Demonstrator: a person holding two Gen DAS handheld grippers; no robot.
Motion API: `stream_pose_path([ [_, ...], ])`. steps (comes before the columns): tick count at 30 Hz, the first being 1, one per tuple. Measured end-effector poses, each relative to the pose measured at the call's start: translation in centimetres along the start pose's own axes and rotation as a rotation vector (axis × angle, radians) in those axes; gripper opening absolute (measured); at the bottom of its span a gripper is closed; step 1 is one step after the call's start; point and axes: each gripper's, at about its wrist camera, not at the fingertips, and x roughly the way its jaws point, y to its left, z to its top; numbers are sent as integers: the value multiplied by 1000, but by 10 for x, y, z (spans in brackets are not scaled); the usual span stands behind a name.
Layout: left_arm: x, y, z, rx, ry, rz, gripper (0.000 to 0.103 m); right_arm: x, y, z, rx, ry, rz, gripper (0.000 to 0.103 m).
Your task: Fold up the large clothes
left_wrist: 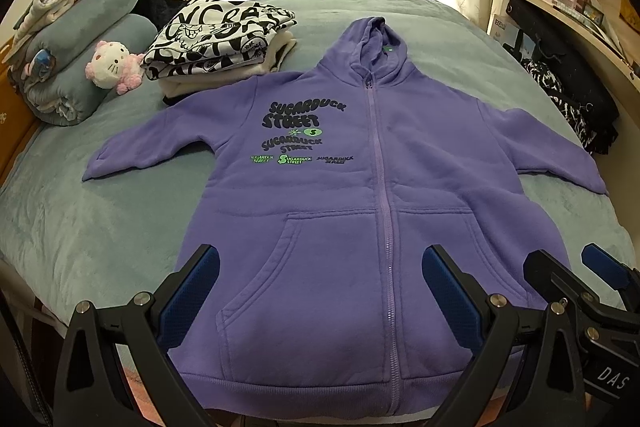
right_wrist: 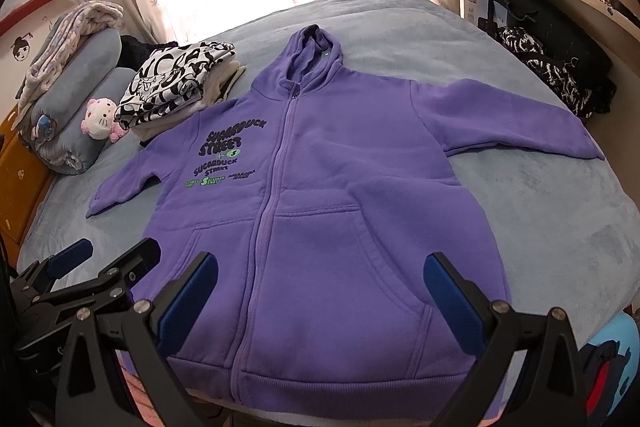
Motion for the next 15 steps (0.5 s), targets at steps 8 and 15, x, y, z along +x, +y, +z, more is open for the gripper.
stream_pose_path([
  [8, 4, -10, 10, 12, -6, 9, 100, 7, -11, 13, 15, 0, 20, 103],
  [15, 3, -23, 20, 33, -26, 3, 100, 6, -24, 24, 29, -16, 29, 103],
])
